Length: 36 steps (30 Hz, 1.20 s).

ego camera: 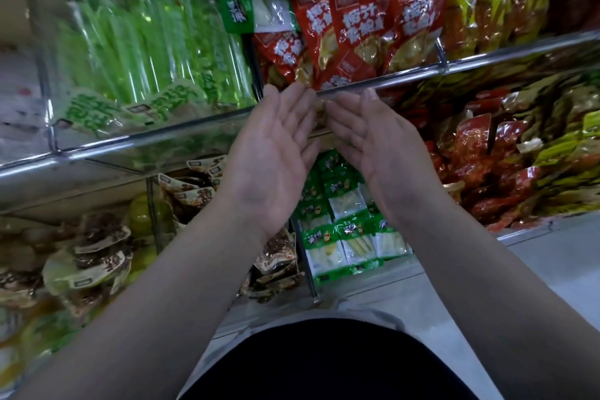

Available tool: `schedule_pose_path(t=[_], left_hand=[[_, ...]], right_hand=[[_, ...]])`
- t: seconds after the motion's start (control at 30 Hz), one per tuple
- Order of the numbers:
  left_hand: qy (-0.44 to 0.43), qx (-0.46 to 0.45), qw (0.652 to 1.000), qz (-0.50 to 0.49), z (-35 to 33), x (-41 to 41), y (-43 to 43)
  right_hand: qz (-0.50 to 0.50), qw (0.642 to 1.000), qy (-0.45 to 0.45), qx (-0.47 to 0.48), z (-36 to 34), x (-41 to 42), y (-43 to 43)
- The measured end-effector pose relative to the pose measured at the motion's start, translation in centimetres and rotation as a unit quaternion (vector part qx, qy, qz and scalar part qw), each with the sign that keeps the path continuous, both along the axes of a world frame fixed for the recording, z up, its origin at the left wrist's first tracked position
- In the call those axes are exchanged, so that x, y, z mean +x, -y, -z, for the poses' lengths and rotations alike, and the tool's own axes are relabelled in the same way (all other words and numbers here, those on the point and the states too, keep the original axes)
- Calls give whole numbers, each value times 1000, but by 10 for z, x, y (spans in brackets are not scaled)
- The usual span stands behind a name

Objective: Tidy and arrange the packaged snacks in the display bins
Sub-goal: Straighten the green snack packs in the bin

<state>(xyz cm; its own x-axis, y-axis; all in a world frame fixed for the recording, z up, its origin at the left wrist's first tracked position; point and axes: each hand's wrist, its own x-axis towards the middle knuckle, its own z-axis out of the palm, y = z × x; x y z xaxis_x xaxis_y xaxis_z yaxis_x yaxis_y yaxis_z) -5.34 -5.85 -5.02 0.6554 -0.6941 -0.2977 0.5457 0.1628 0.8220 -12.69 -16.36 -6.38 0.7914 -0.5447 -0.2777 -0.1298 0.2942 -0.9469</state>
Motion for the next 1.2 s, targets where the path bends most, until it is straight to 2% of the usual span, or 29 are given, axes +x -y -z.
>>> schedule_pose_path(t=[0.47,0.83,1.2], left_hand=[[8,-5,999,-52,-19,28,-11],[-30,-12,997,-76,-25,60,3],[-68,-2,994,-86,-16,92,18]], right_hand=[[-26,999,32,-28,-22,35,-4],[-38,998,24,-45,-30,73,10],[-54,977,-53,-198,-34,133,38]])
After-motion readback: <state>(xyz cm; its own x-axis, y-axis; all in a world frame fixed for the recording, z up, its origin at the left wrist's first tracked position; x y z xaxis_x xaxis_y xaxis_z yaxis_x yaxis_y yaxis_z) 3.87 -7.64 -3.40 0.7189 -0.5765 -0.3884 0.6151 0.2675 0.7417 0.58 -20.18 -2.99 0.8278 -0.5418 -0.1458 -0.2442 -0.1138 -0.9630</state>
